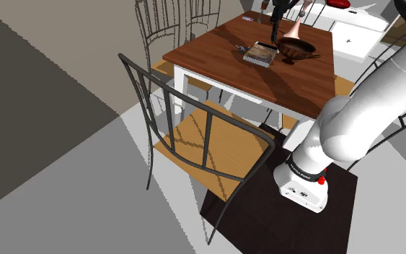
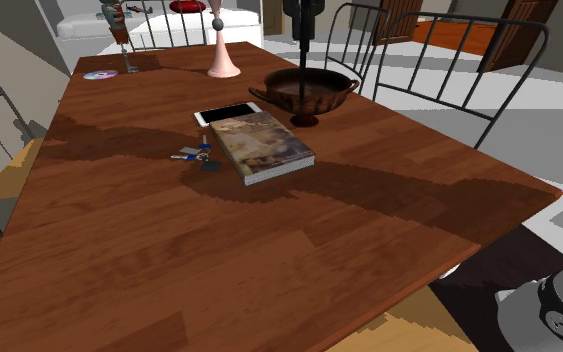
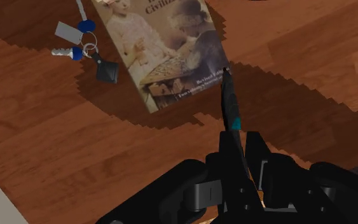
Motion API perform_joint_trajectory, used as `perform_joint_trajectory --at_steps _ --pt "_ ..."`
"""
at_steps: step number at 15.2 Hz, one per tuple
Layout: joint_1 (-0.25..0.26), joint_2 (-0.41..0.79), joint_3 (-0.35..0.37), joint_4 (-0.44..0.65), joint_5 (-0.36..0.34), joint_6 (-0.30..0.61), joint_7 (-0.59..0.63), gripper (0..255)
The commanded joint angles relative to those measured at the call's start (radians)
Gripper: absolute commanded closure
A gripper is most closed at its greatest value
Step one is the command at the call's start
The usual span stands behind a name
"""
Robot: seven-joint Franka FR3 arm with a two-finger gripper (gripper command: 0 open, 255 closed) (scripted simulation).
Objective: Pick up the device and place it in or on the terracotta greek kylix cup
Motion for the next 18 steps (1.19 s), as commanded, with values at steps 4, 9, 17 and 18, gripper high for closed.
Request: perform_joint_trajectory --at_steps 4,9,17,18 --pt "-0.053 0.072 -0.106 0.072 0.034 -0.005 -0.163 255" --pt "-0.135 0.197 -0.214 0.175 0.123 -0.018 -0.349 255" --pt "-0.246 0.318 -0.274 0.215 0.222 0.014 -0.507 255" --pt "-0.239 0.310 -0.273 0.194 0.215 0.030 -0.502 255"
